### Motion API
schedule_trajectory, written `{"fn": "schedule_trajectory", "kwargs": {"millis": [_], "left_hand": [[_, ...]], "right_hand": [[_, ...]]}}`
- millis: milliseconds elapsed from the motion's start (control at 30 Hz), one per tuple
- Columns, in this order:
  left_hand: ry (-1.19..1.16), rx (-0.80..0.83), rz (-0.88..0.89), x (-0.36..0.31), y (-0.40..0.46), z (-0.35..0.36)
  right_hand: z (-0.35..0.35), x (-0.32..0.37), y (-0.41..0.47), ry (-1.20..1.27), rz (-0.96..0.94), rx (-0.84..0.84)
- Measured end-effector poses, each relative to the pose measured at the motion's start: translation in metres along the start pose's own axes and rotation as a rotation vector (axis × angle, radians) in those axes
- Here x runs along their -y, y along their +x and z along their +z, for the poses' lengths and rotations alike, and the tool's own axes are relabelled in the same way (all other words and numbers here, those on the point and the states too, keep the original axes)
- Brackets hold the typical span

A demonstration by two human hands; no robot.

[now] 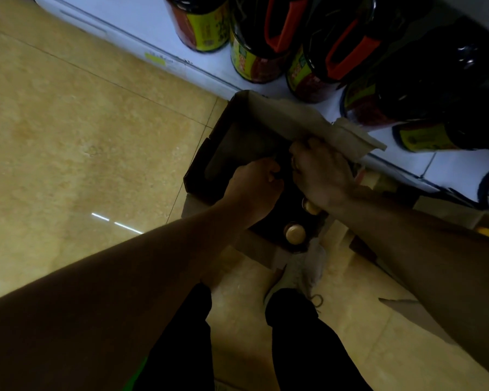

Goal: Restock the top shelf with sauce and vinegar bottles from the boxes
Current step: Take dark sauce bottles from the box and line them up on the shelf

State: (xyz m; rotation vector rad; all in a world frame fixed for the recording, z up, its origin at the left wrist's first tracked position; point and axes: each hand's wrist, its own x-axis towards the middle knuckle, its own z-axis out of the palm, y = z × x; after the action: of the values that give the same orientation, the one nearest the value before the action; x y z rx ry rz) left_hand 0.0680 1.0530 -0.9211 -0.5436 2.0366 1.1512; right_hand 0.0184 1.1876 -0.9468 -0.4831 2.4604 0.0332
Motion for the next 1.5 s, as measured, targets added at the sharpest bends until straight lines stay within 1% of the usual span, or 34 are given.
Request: {"fn": "schedule_trajectory", "kwargs": {"millis": [167,267,367,433,600,700,833,900,1033,1133,1500], "left_hand": [[0.064,-0.005,0.079,-0.016,-0.016,-0.010],[0.119,-0.006,0.162,-0.023,-0.028,-0.016],[0.147,-0.003,0.228,-0.031,-0.045,-0.024],[0.164,0.012,0.276,-0.037,-0.058,-0.034],[0.190,0.004,0.470,-0.060,-0.097,-0.060],[0.177,-0.004,0.540,-0.077,-0.124,-0.077],[0.121,-0.059,0.695,-0.106,-0.169,-0.108],[0.103,-0.060,0.726,-0.123,-0.196,-0.128],[0.128,-0.032,0.700,-0.157,-0.238,-0.163],[0.144,-0.054,0.690,-0.184,-0.271,-0.188],[0.156,-0.175,0.905,-0.278,-0.404,-0.274]], "right_hand": [[-0.025,0.011,-0.028,0.069,-0.004,-0.041],[-0.040,0.016,-0.044,0.187,-0.028,-0.072],[-0.060,0.021,-0.065,0.304,-0.013,-0.071],[-0.080,0.025,-0.082,0.308,-0.031,-0.091],[-0.138,0.039,-0.124,0.358,-0.082,-0.119],[-0.180,0.054,-0.150,0.370,-0.075,-0.129],[-0.239,0.073,-0.185,0.453,-0.080,-0.199],[-0.270,0.082,-0.204,0.439,-0.100,-0.254],[-0.324,0.096,-0.233,0.406,-0.136,-0.328],[-0.368,0.106,-0.258,0.399,-0.146,-0.369],[-0.517,0.134,-0.356,0.282,-0.223,-0.646]]}}
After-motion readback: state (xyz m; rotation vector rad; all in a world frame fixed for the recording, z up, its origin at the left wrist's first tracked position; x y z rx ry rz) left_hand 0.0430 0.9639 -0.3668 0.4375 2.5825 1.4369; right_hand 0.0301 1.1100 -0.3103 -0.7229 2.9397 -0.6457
